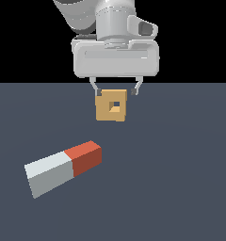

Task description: Insert the peg into the horizontal hole in a box.

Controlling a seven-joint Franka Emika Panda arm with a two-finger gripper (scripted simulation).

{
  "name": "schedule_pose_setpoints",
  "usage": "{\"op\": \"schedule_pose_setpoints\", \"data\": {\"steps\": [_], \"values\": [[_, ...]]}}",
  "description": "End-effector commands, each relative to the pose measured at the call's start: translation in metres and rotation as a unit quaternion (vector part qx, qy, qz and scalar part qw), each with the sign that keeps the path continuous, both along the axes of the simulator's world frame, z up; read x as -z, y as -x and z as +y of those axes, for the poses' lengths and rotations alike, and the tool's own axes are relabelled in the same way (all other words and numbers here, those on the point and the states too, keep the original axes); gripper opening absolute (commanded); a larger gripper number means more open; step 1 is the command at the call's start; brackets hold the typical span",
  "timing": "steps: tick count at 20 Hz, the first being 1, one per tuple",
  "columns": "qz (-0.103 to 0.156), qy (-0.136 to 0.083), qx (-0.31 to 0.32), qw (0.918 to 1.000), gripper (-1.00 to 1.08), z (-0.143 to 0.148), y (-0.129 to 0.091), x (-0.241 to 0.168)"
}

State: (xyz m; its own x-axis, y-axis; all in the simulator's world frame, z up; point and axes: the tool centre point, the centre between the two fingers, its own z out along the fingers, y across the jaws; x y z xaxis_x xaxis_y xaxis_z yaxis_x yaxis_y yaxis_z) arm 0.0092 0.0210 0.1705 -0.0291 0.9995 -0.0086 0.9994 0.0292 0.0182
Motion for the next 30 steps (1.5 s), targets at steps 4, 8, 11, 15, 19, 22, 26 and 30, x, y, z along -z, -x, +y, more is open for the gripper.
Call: {"op": "schedule_pose_setpoints", "data": {"steps": [4,8,11,15,19,22,26,30], "values": [[0.000,0.000,0.005,1.0000,1.00,-0.002,0.001,0.001],[0.000,0.000,0.029,0.9996,1.00,-0.013,0.006,0.006],[0.001,-0.001,0.060,0.9982,1.00,-0.025,0.012,0.013],[0.002,-0.002,0.117,0.9932,1.00,-0.048,0.026,0.026],[0.003,-0.003,0.189,0.9821,1.00,-0.073,0.048,0.042],[0.004,-0.004,0.249,0.9684,1.00,-0.093,0.070,0.056],[0.005,-0.005,0.318,0.9482,1.00,-0.111,0.098,0.072],[0.006,-0.006,0.367,0.9300,1.00,-0.122,0.121,0.084]]}}
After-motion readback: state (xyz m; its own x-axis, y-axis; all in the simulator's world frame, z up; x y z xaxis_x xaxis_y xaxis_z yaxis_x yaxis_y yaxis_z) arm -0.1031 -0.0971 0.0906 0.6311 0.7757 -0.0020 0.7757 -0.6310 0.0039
